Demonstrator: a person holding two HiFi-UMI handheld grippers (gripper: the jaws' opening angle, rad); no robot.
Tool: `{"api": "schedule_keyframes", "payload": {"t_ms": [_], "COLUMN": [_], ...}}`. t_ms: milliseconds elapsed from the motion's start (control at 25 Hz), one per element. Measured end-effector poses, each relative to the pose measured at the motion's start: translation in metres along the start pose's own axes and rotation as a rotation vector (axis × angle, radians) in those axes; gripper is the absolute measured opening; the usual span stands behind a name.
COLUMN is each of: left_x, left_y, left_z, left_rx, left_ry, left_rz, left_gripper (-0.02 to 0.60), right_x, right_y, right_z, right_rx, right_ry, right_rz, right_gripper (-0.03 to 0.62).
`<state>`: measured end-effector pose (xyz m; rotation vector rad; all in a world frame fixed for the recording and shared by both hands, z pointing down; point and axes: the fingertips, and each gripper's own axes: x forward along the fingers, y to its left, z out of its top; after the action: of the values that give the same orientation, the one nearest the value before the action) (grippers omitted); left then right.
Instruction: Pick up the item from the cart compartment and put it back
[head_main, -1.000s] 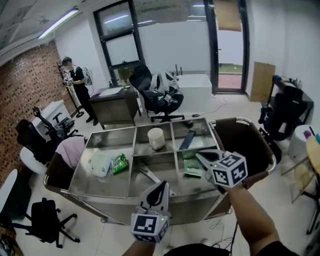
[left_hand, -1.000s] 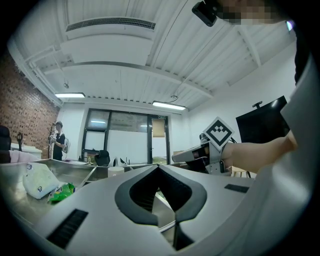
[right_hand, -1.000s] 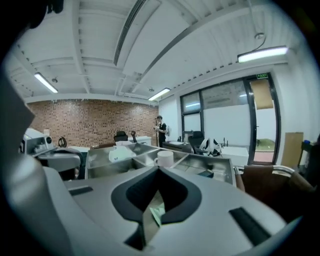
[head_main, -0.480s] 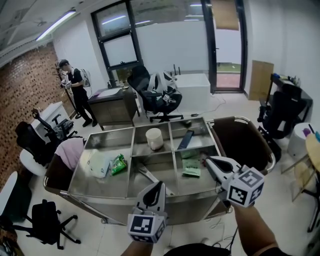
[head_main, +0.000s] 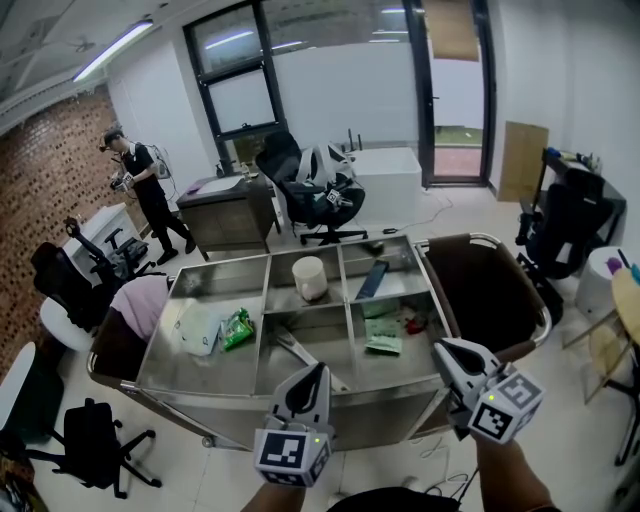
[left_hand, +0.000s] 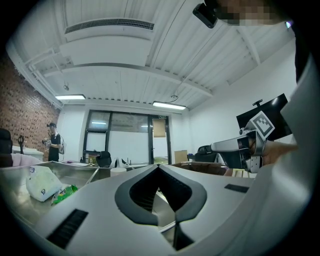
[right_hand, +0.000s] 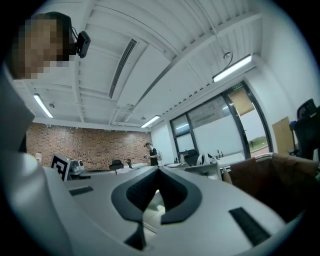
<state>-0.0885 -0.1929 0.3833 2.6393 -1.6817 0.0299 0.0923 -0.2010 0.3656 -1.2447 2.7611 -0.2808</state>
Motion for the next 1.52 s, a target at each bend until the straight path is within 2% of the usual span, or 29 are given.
{"api": "schedule_keyframes", "payload": {"t_ms": [360,560,1520], "left_x": [0.001,0.0,-0.001], "left_y": [-0.004,-0.005,-0.009], "left_z": [-0.003,-0.005,-0.011], "left_rx": [0.003,0.003,-0.013], "left_ry": [0.025,0.01,0.025], "left_rz": [-0.008,-0.007,-0.017], "left_gripper": [0.0,0.0,0.0], "right_x": [-0.001,0.0,0.005], "right_y": [0.002,0.0,0.003], "right_z": [-0.02,-0.038,-0.03], "right_rx": [-0.025,-0.022,-0.038], "right_ry": [0.022,0.048,0.051], "right_rz": [-0.019,-0.033,-0.027], "right_gripper": [0.02,0.02,0.02]}}
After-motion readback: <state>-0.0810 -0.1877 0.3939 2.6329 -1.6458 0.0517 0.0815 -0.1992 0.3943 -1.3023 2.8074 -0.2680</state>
